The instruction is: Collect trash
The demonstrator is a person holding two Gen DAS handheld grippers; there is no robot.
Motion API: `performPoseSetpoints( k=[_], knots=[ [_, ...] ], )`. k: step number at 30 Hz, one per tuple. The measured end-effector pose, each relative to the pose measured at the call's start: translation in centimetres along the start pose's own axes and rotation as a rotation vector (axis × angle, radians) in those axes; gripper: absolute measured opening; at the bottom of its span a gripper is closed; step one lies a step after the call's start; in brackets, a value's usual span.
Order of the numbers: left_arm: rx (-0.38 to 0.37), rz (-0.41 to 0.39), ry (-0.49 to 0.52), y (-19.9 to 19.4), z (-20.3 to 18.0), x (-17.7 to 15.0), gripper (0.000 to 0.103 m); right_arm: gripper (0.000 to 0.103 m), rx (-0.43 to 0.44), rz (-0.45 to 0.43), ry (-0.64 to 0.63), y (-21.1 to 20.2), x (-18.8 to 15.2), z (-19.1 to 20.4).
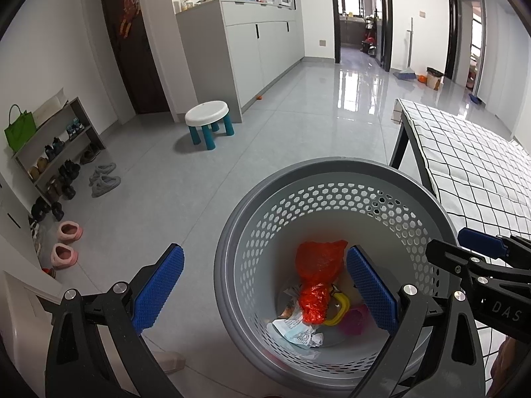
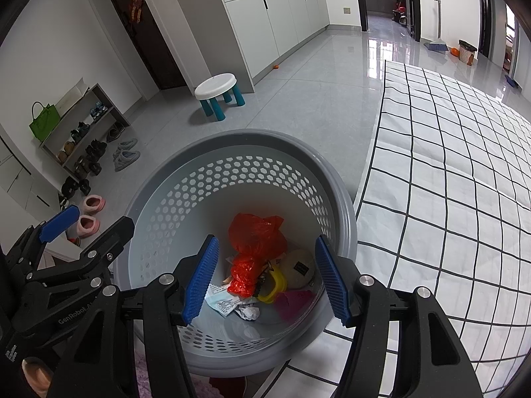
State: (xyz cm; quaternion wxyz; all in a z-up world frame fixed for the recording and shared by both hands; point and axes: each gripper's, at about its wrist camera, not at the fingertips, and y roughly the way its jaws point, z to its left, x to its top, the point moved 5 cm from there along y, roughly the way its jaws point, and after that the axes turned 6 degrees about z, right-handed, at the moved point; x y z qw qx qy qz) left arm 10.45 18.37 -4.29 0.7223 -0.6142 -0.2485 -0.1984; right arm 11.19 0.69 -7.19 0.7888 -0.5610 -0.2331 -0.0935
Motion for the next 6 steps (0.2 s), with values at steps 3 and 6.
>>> performPoseSetpoints(
  k=[3, 6],
  knots=[
    [0.000, 0.000, 0.000, -0.01, 0.00, 0.00, 0.097, 0.058, 0.000, 0.001, 0.000, 0.02, -0.02, 0.02],
    [-0.001, -0.001, 0.001, -0.01, -0.01, 0.01, 0.097, 0.058, 0.000, 0.001, 0.001, 0.00, -0.01, -0.02]
  ],
)
